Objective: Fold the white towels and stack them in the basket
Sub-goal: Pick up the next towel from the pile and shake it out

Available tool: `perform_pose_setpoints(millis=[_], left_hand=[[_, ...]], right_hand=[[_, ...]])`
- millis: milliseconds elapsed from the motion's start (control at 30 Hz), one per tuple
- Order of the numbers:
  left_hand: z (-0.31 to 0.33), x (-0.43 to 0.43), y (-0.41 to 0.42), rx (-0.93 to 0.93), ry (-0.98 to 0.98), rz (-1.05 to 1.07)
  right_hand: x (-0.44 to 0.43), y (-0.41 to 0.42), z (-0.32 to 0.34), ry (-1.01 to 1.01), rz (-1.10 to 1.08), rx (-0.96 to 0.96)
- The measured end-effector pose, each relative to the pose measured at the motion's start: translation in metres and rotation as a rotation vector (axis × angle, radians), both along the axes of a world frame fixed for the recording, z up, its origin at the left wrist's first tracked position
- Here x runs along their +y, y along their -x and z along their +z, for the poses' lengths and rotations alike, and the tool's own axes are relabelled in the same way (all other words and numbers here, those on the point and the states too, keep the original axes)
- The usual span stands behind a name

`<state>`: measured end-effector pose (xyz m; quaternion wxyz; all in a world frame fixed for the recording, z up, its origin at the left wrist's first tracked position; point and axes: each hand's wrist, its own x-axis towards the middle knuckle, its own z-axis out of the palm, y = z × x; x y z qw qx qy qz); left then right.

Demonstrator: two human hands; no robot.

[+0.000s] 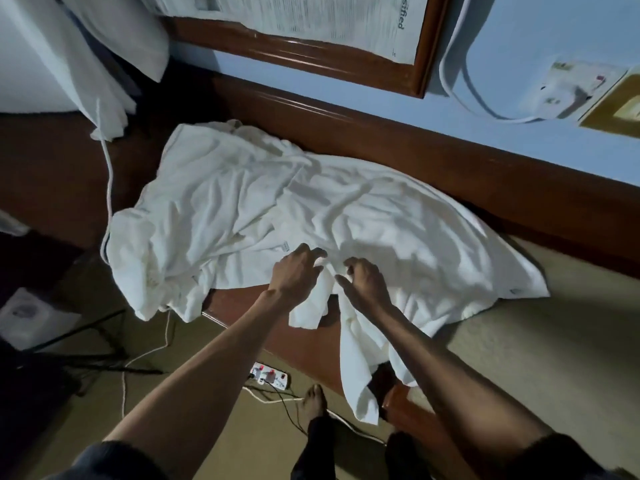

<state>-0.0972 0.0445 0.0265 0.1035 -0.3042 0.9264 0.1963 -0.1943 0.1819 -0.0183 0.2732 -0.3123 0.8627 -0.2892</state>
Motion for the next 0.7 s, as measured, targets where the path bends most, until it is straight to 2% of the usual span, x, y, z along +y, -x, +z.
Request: perform_pose_setpoints(millis=[233,467,567,700], left_hand=[[-0.022,-0.036,0.019,-0.023,0.042,-0.188],[-0.009,-0.058,0.032,-0.002,0.202,-0.354],[-0.01,-0.064,0.032,-0.071,0.223,-0.489],[-0.013,-0.063,0.038,-0.019,0.25,-0.454]], right_hand=[[-0.023,-0.02,-0.024,0.037,-0.224,0.31],[-0.012,-0.027,-0.002,-0.085,-0.197,0.164],[-0.015,-0.028,0.0,-0.176,-0.154,0.136],[-0.021,-0.029,-0.005,-0.215,-0.162,0.135]])
